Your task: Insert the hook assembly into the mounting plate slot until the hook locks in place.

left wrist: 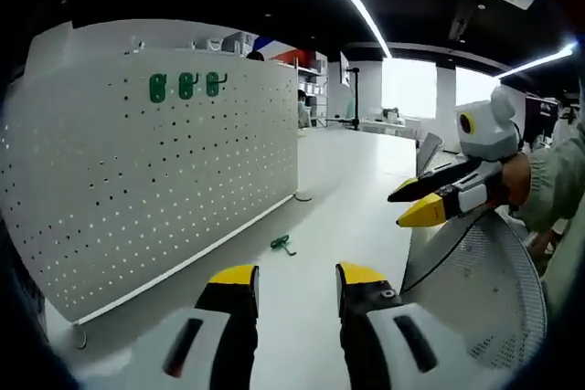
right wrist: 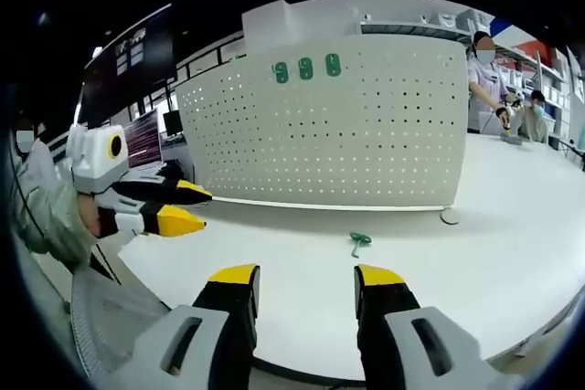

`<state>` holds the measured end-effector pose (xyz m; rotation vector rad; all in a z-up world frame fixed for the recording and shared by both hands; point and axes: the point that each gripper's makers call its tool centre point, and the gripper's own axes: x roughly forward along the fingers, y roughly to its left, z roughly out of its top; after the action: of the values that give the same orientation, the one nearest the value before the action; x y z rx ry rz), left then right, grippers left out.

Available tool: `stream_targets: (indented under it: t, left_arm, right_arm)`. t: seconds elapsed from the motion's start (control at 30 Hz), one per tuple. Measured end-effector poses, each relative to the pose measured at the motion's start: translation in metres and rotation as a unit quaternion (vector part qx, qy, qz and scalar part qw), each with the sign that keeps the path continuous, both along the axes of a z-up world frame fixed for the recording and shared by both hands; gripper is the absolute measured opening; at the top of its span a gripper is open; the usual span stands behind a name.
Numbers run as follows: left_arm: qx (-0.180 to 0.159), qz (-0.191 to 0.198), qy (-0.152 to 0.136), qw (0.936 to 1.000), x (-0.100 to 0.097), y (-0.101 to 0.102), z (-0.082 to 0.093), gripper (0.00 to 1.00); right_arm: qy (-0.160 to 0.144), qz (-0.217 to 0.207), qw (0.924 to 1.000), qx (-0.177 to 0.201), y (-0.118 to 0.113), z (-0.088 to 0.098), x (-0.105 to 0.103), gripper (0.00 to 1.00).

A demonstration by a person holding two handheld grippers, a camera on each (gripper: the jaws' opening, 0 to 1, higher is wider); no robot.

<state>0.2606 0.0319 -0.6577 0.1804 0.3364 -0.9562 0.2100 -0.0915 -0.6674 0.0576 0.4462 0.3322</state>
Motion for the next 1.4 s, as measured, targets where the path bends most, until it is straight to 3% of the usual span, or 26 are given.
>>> stream_targets:
  t: [0.43, 0.97, 1.4]
  left_arm:
    - [0.038, -0.033, -0.029, 0.9983, 0.038, -0.027, -0.005, 0.34]
    - [0.061, -0.069, -0.033, 0.9952, 0.070, -0.065, -0.016, 0.34]
    - [0.101, -0.099, -0.041, 0.9890, 0.104, -0.091, -0.041, 0.34]
  right_arm:
    - [0.002, -0.001, 1.0000, 0.006, 0.000, -0.001, 0.000, 0.40]
    - [0.007, -0.008, 0.9997, 0.022, -0.003, -0.001, 0.002, 0.40]
    - [0.013, -0.009, 0.9994, 0.032, -0.003, -0.002, 0.009, 0.40]
